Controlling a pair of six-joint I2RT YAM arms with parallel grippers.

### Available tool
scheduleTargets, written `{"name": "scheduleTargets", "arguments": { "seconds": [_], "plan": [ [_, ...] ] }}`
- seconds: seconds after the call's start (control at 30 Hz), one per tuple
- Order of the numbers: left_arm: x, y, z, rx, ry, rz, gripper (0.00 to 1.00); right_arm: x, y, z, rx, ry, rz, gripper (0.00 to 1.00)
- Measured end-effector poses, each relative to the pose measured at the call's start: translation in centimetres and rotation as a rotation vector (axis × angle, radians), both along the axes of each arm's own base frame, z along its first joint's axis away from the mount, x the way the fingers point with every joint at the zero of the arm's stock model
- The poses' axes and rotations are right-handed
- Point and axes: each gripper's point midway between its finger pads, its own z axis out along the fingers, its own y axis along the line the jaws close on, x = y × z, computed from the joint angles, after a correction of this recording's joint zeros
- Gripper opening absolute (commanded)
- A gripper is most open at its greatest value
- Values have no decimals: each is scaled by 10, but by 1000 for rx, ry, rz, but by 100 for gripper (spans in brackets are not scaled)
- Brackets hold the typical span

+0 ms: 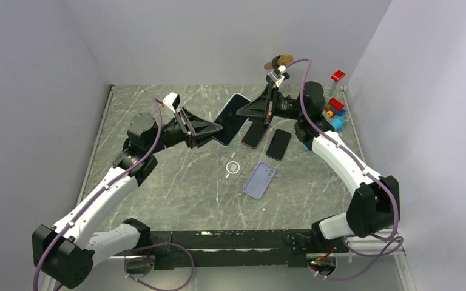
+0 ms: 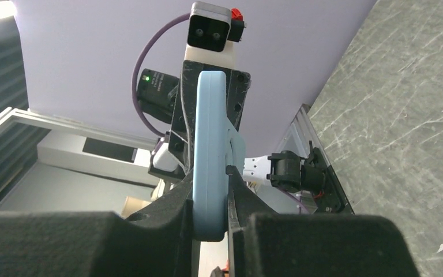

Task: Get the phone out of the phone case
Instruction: Remove the phone case from the phone.

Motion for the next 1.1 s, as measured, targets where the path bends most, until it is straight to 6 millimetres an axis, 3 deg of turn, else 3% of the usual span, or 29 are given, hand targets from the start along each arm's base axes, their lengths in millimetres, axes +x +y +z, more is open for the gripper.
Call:
{"name": "scheduleTargets", "arguments": {
  "seconds": [0.17, 0.37, 0.67, 0.77, 0.87, 1.03, 1.07, 1.1],
  "plan": [
    [-4, -2, 2, 0, -16, -28, 40, -4, 3, 0, -4, -4, 31, 0],
    [-5, -5, 3, 13, -39, -49, 0, -6, 9, 7, -20, -16, 59, 0],
    [-7, 5, 17, -7, -84, 30, 0, -12, 16, 10, 26, 10, 58, 43],
    [1, 10, 18, -20, -62, 89, 0, -21, 20, 5, 39, -4, 76, 60],
    [8, 15, 15, -30, -38, 143, 0, -31, 23, 5, 52, -34, 94, 68],
    [15, 19, 13, -45, -10, 193, 0, -40, 22, 13, 81, -108, 102, 70],
    [16, 20, 14, -49, -10, 201, 0, -43, 22, 14, 83, -118, 104, 67],
    [17, 21, 15, -52, -9, 211, 0, -44, 22, 14, 82, -127, 103, 57]
  ]
}}
